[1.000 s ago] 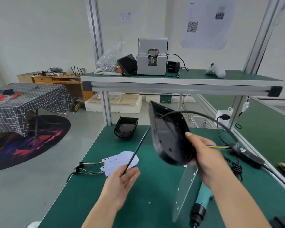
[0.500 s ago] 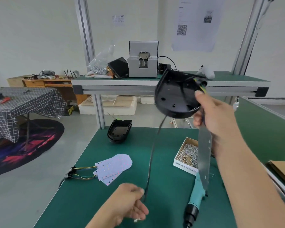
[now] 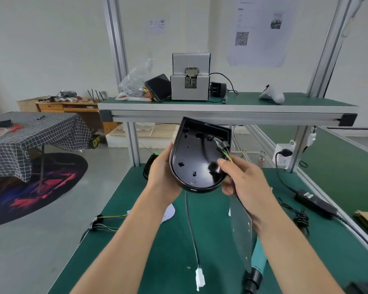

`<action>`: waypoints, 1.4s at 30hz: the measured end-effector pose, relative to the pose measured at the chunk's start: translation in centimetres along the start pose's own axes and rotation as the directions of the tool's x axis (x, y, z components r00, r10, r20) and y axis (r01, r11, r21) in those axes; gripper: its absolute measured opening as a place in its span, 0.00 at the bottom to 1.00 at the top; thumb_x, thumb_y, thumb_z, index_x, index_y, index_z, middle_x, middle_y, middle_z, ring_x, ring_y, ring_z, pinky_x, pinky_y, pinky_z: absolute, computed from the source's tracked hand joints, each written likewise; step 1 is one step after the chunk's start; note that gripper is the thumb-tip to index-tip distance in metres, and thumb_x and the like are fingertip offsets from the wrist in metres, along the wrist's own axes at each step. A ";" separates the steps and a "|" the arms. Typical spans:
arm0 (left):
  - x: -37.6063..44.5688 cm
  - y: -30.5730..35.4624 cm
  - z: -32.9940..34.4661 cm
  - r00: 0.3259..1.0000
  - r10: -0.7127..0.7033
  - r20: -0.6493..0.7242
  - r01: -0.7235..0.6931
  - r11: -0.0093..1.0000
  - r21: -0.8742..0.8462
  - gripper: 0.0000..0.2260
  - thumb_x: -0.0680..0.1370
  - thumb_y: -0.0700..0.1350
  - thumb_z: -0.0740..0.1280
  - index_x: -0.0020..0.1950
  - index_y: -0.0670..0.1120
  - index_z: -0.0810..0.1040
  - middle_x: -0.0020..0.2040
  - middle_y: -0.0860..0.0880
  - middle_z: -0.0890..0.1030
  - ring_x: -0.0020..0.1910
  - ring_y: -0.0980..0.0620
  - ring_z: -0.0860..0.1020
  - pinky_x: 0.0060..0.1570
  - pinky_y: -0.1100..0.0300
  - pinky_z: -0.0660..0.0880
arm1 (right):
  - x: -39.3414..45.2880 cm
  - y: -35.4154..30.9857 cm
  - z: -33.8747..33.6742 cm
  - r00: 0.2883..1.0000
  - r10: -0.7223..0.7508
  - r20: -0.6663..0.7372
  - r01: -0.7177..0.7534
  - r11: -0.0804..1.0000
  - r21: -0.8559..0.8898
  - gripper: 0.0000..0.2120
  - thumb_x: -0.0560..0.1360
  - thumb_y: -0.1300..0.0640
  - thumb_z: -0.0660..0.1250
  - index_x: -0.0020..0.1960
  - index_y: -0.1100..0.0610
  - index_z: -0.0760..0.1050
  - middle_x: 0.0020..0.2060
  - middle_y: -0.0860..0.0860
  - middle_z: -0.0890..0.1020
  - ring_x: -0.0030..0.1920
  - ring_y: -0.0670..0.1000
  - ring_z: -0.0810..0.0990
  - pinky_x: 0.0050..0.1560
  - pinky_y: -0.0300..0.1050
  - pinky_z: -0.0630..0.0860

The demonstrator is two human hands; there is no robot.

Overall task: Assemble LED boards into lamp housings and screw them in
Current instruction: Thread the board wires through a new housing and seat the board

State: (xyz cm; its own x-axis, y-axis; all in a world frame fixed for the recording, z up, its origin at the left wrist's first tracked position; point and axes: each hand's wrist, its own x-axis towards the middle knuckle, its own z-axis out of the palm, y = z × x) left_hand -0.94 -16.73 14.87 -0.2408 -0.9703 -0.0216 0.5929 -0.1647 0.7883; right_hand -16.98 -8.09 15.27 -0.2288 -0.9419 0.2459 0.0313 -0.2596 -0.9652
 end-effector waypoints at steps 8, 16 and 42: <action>-0.9 -0.7 -2.6 0.992 -0.126 -0.031 0.125 0.992 -0.030 0.21 0.83 0.51 0.59 0.44 0.42 0.88 0.46 0.41 0.86 0.40 0.42 0.84 0.47 0.53 0.80 | -1.4 2.7 1.3 0.984 0.029 0.173 -0.031 1.000 0.006 0.06 0.81 0.55 0.70 0.48 0.56 0.84 0.35 0.51 0.78 0.32 0.49 0.72 0.33 0.39 0.70; -4.3 -1.0 -2.4 0.991 -0.128 0.047 0.127 0.991 0.036 0.10 0.67 0.50 0.66 0.32 0.45 0.80 0.30 0.47 0.79 0.26 0.49 0.77 0.28 0.64 0.74 | -0.9 4.5 2.8 0.902 0.256 0.346 -0.368 0.877 0.309 0.28 0.84 0.40 0.53 0.71 0.57 0.77 0.65 0.54 0.83 0.67 0.53 0.81 0.75 0.56 0.67; -2.7 -2.1 -8.1 0.976 -0.109 0.187 0.052 0.957 0.285 0.30 0.83 0.64 0.57 0.74 0.44 0.75 0.71 0.43 0.79 0.72 0.43 0.75 0.74 0.45 0.67 | -3.6 7.1 2.6 0.973 0.207 0.098 -0.210 0.978 0.017 0.09 0.83 0.60 0.67 0.61 0.52 0.82 0.53 0.47 0.88 0.53 0.47 0.87 0.48 0.34 0.80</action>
State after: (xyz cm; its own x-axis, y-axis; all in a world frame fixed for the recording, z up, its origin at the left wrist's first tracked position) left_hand 4.70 -15.16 8.34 -0.4432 -0.8964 0.0079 0.3357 -0.1578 0.9287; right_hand -13.42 -7.09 7.76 -0.1207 -0.9915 0.0483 0.0950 -0.0600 -0.9937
